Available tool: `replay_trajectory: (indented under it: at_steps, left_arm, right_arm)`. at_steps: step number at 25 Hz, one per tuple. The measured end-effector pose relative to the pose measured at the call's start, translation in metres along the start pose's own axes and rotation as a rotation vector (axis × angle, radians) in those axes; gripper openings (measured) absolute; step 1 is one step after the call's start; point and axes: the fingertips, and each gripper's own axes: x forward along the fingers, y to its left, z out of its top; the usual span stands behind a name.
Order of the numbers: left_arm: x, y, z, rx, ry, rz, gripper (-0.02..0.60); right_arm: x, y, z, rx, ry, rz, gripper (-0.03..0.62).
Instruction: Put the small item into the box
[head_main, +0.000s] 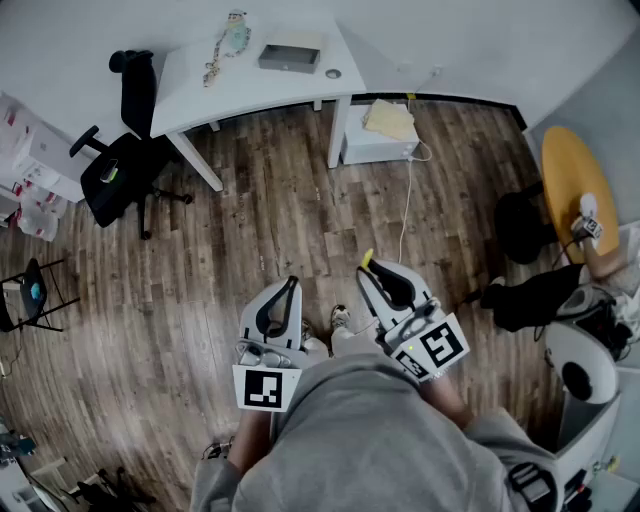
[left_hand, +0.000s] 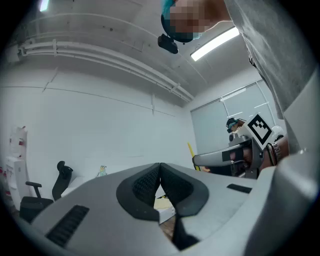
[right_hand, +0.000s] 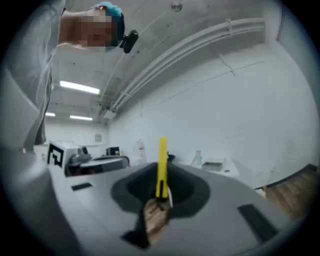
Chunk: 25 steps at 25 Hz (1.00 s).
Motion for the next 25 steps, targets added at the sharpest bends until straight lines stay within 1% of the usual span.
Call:
replay_trajectory:
  at_steps: [4, 7, 19, 25]
  left_arm:
    - [-0.001, -0.002, -0.001, -0.003, -0.011, 0.009, 0.032]
    - [-0.008, -0.001, -0.003, -0.008, -0.004, 0.012, 0.032]
    - [-0.03, 0.021, -0.003, -0.03, -0.027, 0.044, 0.032]
    - [-0.05, 0.031, -0.006, -0.014, -0.039, 0.048, 0.032]
  right_arm:
    - [-0.001, 0.002, -0.003, 0.005, 0.005, 0.009, 0.078]
    - [0.0, 0.009, -0.005, 0.005, 0.012, 0.013, 0.08]
    - [0.019, 0.037, -0.009, -0.014, 0.021, 0.041, 0.079]
    - [0.028, 0.053, -0.014, -0.009, 0.012, 0.028, 0.08]
